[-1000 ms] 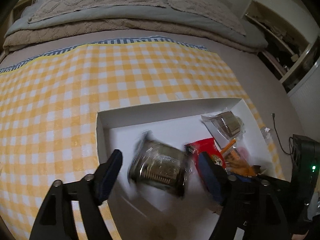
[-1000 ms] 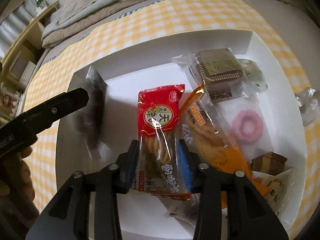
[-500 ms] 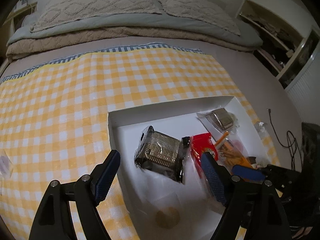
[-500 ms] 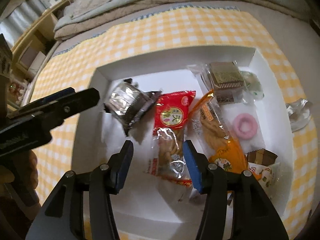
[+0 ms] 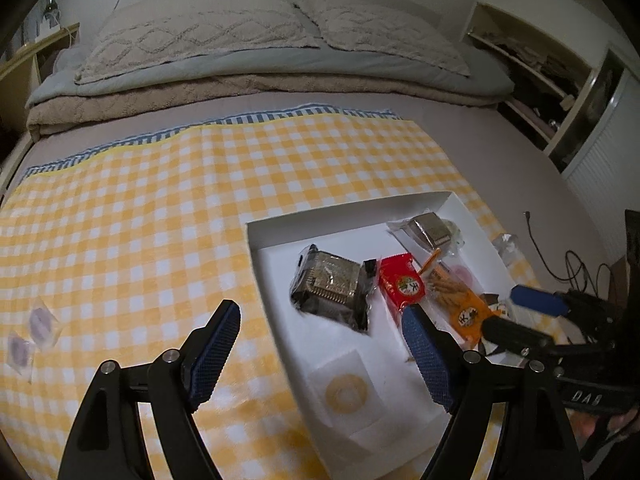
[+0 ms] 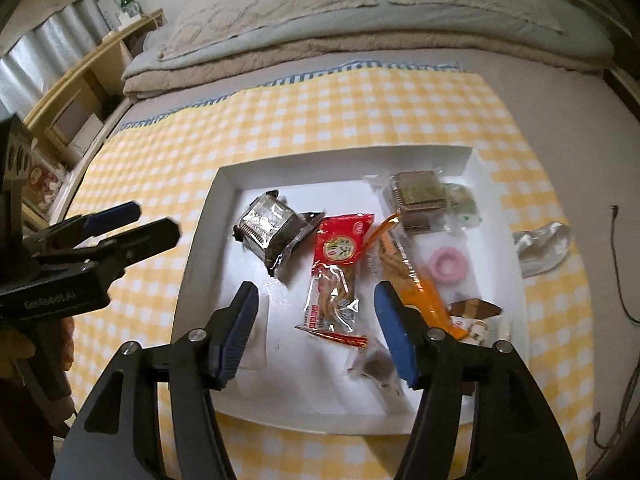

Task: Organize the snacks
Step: 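Withdraw both tools from the tray toward the two clear ring packets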

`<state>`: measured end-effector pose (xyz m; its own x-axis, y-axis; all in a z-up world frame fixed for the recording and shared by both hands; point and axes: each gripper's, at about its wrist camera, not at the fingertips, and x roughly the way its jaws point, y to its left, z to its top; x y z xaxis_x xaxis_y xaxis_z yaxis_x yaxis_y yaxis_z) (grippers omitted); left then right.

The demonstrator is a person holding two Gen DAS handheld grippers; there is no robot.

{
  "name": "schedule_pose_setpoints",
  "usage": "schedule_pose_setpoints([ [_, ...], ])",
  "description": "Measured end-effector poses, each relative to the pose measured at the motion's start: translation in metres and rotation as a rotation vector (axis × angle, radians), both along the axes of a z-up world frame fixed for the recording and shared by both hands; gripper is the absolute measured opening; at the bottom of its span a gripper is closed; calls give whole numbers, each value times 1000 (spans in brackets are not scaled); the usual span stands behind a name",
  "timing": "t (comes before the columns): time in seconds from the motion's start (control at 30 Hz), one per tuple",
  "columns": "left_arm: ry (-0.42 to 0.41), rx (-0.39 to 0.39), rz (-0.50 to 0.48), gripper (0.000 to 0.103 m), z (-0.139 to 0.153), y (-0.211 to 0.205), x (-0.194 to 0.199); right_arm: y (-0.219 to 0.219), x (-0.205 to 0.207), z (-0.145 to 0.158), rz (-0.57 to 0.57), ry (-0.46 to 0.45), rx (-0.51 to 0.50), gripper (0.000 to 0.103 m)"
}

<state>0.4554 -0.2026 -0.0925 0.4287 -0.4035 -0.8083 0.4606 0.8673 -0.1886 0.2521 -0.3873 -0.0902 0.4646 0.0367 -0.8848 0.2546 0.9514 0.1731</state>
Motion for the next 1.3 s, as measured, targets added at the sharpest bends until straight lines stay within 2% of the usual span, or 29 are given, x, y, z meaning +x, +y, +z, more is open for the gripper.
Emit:
schedule_pose_setpoints([
  [0.03, -2, -1, 2, 90, 2, 3, -3, 0, -2, 3, -5, -1, -10, 70],
  [0.1, -11, -1, 9, 103, 8, 12, -8, 2, -3, 8, -14, -4, -24, 81],
  [0.13, -14, 0, 12, 103, 9, 15, -10, 3, -4, 10, -22, -7, -32, 86],
  [0.2, -17, 9, 19, 103, 12, 23, -14, 7, -4, 13, -34, -10, -53, 103],
  [0.4, -35, 42, 52, 103, 20, 47, -27, 18, -5, 19, -42, -5, -126, 103],
  [0.87, -51, 36, 121, 103, 41, 111, -38, 63, 14, 31, -25, -38, -157, 103],
  [1.3, -36, 71, 304, 103, 39, 208, -37, 126, 59, 19, 70, -68, -124, 103],
])
